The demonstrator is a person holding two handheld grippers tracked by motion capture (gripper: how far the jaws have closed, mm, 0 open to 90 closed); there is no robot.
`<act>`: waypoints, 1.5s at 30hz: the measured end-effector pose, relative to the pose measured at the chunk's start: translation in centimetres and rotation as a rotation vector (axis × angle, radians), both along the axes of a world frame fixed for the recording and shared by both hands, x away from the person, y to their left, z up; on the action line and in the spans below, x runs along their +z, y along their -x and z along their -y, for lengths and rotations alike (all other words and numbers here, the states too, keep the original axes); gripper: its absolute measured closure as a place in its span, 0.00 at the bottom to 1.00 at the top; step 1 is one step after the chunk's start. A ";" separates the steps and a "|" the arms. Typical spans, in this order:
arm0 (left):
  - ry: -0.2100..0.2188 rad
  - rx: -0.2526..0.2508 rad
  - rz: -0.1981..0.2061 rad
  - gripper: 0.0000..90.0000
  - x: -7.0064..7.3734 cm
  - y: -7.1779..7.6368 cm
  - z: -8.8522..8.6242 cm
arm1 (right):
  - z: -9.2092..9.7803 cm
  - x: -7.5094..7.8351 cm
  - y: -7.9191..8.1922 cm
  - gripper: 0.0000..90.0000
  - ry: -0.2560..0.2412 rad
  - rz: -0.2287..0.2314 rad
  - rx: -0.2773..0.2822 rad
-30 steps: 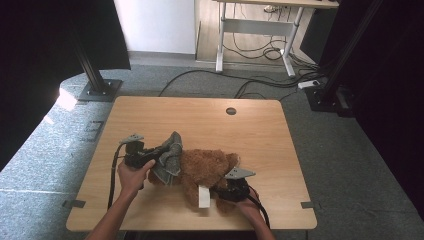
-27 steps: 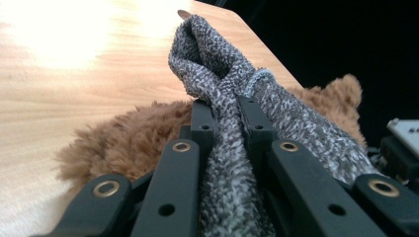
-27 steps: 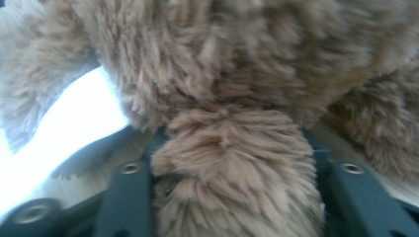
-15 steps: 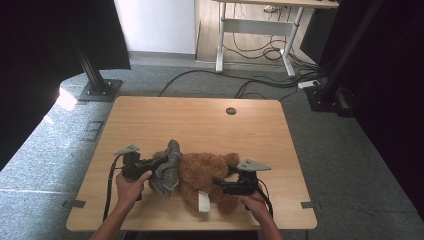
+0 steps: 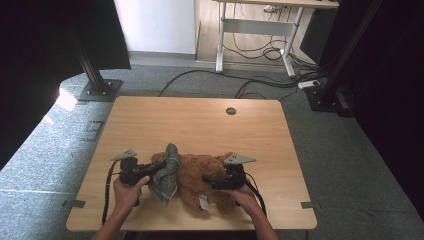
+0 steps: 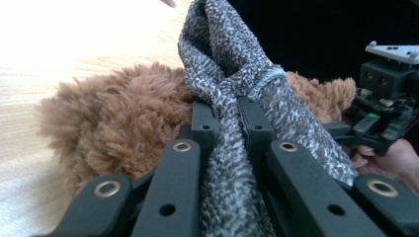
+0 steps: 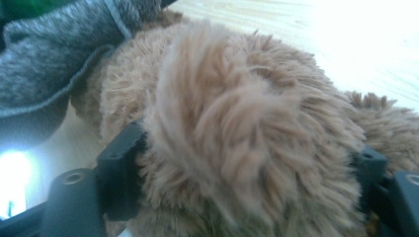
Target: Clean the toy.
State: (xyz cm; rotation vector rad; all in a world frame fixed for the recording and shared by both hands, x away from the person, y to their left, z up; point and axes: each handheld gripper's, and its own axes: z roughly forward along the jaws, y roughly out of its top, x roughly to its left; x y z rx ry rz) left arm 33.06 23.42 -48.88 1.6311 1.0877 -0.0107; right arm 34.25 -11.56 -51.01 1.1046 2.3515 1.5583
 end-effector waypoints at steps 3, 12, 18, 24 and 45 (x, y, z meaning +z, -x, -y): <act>0.015 -0.010 -0.006 0.89 0.3 0.4 0.1 | 0.1 -0.4 0.7 0.34 0.009 0.005 -0.008; 0.028 -0.106 0.053 0.88 4.9 -0.8 3.6 | 0.0 -0.8 1.7 0.40 0.020 0.059 -0.021; -0.022 -0.142 0.064 0.88 6.7 -3.0 9.4 | -0.2 -0.8 2.2 0.40 0.029 0.088 -0.019; -0.290 -0.145 0.026 0.87 3.6 -4.3 13.2 | -0.2 -0.9 2.6 0.39 0.039 0.107 -0.021; -0.123 0.009 -0.017 0.87 1.8 -1.8 1.8 | 0.1 -1.3 3.0 0.38 0.039 0.082 -0.008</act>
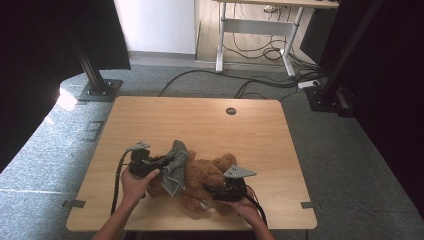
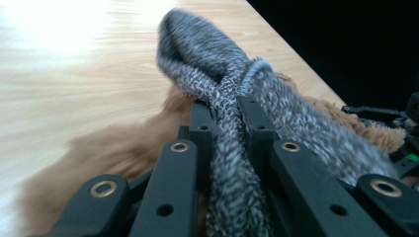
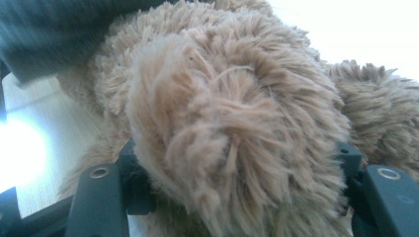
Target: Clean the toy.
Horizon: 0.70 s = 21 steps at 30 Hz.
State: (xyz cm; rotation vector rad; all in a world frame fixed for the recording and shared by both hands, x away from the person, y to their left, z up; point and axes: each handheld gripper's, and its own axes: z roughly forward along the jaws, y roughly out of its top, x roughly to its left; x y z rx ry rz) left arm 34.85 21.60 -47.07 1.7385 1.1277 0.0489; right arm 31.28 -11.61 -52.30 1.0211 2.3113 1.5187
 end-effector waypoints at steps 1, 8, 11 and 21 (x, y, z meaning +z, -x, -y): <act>0.022 0.007 -0.003 0.87 -0.2 0.2 -0.6 | 0.0 0.0 0.0 0.38 -0.003 -0.001 0.000; 0.035 0.034 0.026 0.87 -0.2 1.7 -3.4 | 0.1 -0.2 0.0 0.37 -0.018 -0.002 -0.005; 0.021 0.048 0.031 0.87 -0.3 2.5 -4.5 | 0.2 -0.3 0.0 0.37 -0.026 -0.004 -0.007; 0.048 0.058 -0.012 0.88 -2.4 3.6 -6.1 | 0.4 -0.2 0.0 0.29 -0.041 -0.015 0.007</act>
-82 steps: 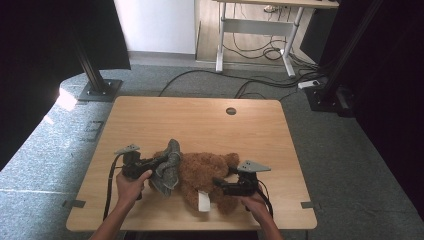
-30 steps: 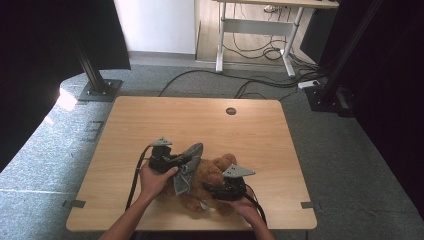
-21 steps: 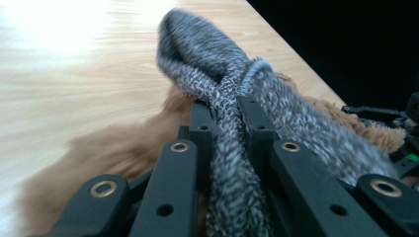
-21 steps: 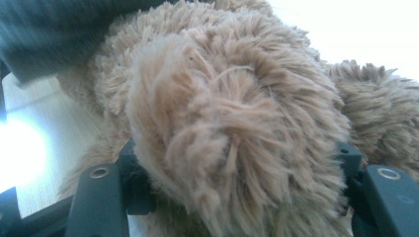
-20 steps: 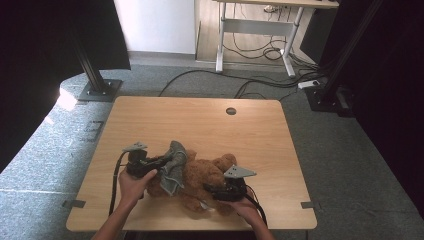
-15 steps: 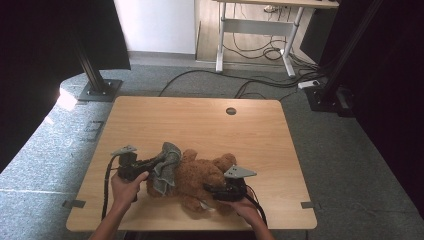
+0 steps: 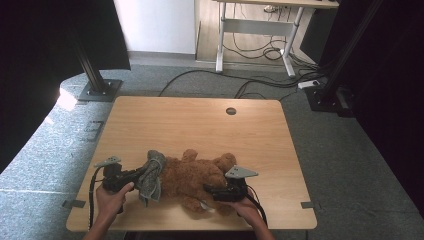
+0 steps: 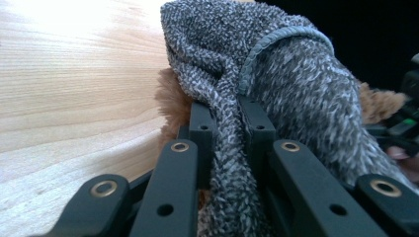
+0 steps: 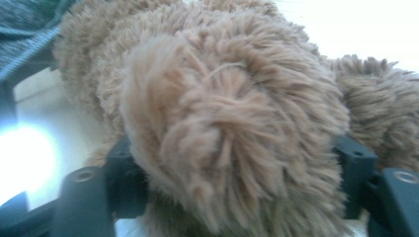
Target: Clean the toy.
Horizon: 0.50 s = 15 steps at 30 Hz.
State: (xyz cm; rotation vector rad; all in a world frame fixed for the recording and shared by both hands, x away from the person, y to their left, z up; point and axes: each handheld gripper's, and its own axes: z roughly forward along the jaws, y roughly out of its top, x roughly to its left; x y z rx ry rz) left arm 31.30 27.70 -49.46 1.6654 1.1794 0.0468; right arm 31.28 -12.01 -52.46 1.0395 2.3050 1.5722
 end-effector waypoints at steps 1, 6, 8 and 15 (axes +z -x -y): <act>-0.003 0.000 -0.002 0.88 0.0 0.0 0.0 | 0.2 0.2 0.0 0.27 -0.001 -0.003 0.007; -0.016 -0.001 -0.004 0.88 -0.1 -0.1 -0.1 | 2.0 0.7 0.3 0.21 -0.030 -0.040 -0.002; -0.017 0.000 -0.004 0.88 -0.1 -0.1 -0.1 | 2.5 0.4 0.6 0.20 0.001 -0.051 -0.003; -0.024 0.011 -0.012 0.88 0.1 -0.3 -0.1 | 1.2 -1.0 0.5 0.25 0.082 -0.064 0.033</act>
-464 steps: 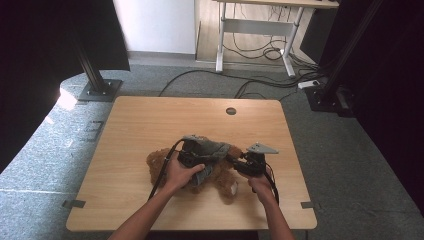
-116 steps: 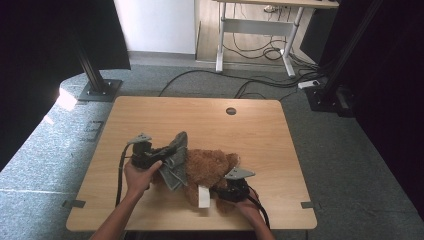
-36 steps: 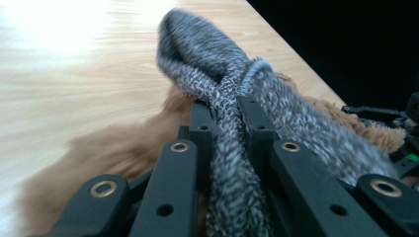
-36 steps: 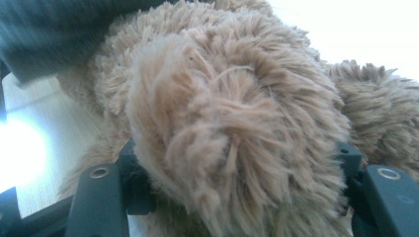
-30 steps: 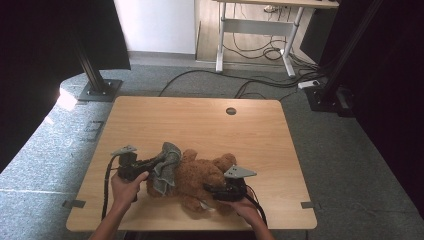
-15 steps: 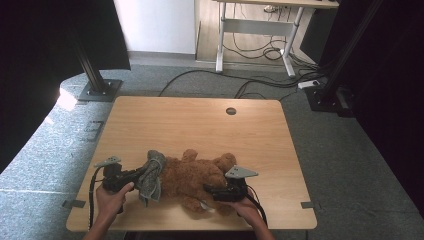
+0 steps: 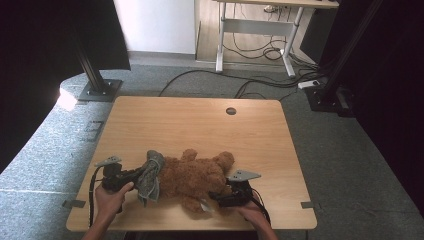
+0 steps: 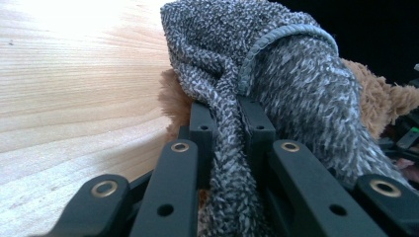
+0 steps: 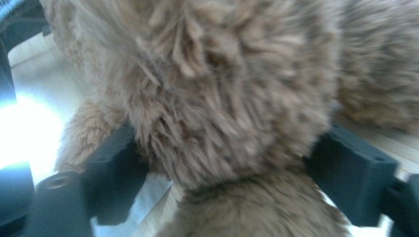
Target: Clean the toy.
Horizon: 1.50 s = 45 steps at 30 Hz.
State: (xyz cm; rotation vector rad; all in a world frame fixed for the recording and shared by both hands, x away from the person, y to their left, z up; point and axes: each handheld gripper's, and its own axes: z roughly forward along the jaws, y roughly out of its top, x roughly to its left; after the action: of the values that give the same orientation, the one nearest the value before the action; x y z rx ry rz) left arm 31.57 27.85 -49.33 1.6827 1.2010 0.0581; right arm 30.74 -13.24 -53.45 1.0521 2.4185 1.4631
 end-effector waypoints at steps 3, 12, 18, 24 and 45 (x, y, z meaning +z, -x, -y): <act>0.014 -0.009 0.020 0.88 1.5 -0.4 0.8 | -0.5 -0.2 -0.2 0.39 0.010 0.012 0.028; 0.005 -0.225 0.087 0.88 6.8 -2.9 11.4 | -1.0 0.0 0.4 0.57 0.054 0.107 0.032; -0.020 -0.298 0.030 0.88 5.7 -5.0 17.6 | -0.8 -0.1 0.3 0.57 0.047 0.103 0.030; -0.090 -0.295 -0.026 0.88 3.3 -6.3 19.9 | -0.5 -0.3 0.1 0.58 0.051 0.088 0.022; -0.122 -0.101 -0.008 0.87 4.9 -4.8 9.0 | -0.4 -0.7 0.2 0.61 0.042 0.059 0.016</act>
State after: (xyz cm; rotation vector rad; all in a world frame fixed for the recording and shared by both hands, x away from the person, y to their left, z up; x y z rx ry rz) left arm 36.33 18.85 -44.46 1.8496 1.1360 0.0638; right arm 30.54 -12.86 -54.16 0.9692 2.4112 1.4211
